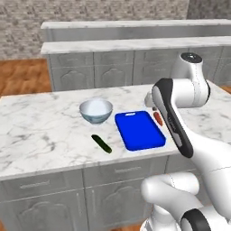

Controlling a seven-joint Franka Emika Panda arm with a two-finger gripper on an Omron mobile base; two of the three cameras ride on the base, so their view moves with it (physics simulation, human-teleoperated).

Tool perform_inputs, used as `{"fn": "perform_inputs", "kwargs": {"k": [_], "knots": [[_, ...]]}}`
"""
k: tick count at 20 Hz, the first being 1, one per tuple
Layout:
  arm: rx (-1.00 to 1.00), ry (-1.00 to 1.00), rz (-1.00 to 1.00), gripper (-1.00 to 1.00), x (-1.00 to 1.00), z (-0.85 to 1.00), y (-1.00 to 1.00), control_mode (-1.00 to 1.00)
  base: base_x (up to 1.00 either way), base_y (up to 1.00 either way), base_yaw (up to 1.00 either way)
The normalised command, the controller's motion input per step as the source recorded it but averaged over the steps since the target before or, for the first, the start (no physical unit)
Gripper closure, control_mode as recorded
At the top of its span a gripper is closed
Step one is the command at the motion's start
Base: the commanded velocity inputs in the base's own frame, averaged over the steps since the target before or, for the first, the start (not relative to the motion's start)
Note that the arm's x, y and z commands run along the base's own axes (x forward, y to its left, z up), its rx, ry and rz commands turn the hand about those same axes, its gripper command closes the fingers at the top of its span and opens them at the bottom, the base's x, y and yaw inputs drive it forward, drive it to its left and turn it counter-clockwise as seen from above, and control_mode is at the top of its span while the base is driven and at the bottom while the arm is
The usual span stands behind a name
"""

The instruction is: Place the two vegetables and bowl onto the tray for setting up a vegetable dip station.

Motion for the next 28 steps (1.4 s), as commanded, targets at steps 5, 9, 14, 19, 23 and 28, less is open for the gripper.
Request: {"fn": "perform_inputs", "kwargs": {"k": [5, 9, 14, 19, 23, 28], "knots": [[0.0, 0.0, 0.0, -1.0, 0.0, 0.0, 0.0, 1.0, 0.59, -0.14, -0.09], [0.0, 0.0, 0.0, -1.0, 0.0, 0.0, 0.0, 1.0, 0.59, -0.19, -0.09], [0.0, 0.0, 0.0, -1.0, 0.0, 0.0, 0.0, 1.0, 0.45, -0.07, -0.13], [0.0, 0.0, 0.0, -1.0, 0.0, 0.0, 0.0, 1.0, 0.03, -0.01, -0.01], [0.0, 0.0, 0.0, -1.0, 0.0, 0.0, 0.0, 1.0, 0.0, 0.0, 0.0], [0.0, 0.0, 0.0, -1.0, 0.04, 0.0, 0.02, -1.0, 0.0, 0.0, 0.0]]}}
